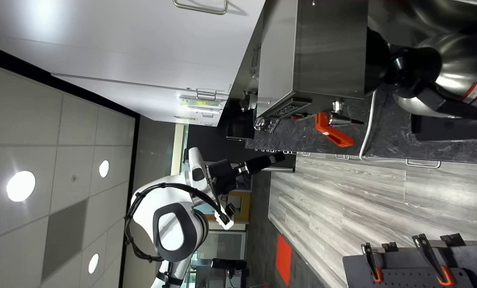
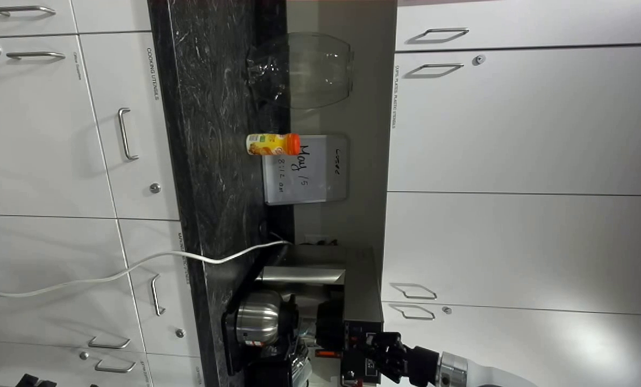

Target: Turn off the coffee machine

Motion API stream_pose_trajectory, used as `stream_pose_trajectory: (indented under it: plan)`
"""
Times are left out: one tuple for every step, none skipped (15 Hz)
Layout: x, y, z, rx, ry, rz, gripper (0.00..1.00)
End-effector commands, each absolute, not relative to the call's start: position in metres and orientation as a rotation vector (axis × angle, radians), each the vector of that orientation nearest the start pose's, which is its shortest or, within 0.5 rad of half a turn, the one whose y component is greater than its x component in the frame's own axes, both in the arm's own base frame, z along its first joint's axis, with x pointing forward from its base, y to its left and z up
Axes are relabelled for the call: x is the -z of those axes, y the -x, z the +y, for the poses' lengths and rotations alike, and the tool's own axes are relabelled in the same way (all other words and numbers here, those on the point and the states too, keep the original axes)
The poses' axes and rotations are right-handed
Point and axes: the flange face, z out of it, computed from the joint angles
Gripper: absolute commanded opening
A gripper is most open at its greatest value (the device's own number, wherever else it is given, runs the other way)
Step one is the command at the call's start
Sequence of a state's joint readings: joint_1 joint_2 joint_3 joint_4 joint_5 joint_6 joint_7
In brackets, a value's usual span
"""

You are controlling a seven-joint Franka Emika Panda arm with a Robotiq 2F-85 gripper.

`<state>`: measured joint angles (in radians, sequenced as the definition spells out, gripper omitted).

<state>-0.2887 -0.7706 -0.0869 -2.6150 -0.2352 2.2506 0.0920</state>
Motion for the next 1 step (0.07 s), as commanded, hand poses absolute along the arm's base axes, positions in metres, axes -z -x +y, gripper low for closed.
stream_pose_trajectory:
  plan:
    - [-0.5291, -0.3269, -0.1393, 0.636, 3.232, 0.563, 0.41]
